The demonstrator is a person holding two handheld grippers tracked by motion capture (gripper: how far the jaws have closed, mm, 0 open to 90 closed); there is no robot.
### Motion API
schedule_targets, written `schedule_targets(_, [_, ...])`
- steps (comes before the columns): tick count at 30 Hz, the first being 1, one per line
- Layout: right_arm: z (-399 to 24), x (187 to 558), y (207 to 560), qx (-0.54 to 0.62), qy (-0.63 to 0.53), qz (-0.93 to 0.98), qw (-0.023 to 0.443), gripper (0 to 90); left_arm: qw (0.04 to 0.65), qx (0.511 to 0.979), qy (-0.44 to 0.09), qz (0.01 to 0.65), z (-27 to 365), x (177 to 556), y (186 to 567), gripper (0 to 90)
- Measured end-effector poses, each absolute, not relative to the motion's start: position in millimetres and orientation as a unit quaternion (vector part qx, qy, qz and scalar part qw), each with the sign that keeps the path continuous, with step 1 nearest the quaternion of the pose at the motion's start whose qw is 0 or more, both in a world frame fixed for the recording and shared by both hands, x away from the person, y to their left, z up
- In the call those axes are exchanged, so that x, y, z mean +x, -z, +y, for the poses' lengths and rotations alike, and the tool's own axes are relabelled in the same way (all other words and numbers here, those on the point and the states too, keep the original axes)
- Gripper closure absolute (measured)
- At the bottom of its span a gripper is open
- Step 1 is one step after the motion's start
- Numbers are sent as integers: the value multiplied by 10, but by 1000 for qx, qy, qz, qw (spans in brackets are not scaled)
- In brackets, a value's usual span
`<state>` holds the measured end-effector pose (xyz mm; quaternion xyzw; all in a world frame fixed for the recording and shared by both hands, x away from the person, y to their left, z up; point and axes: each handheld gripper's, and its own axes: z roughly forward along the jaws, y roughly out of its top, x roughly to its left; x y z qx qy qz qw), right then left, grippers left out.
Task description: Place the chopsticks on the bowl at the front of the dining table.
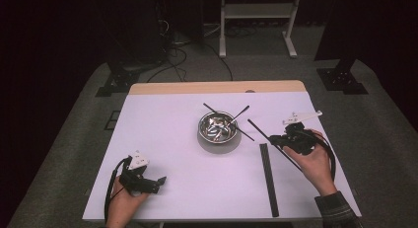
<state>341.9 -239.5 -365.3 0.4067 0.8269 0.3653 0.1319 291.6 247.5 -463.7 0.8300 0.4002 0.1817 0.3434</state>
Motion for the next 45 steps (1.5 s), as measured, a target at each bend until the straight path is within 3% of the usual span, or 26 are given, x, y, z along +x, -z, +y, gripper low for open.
schedule_targets(45, [-1736,3654,3575,365,-372,846,117,853,344,829,-182,400,2475,2917,4638,0])
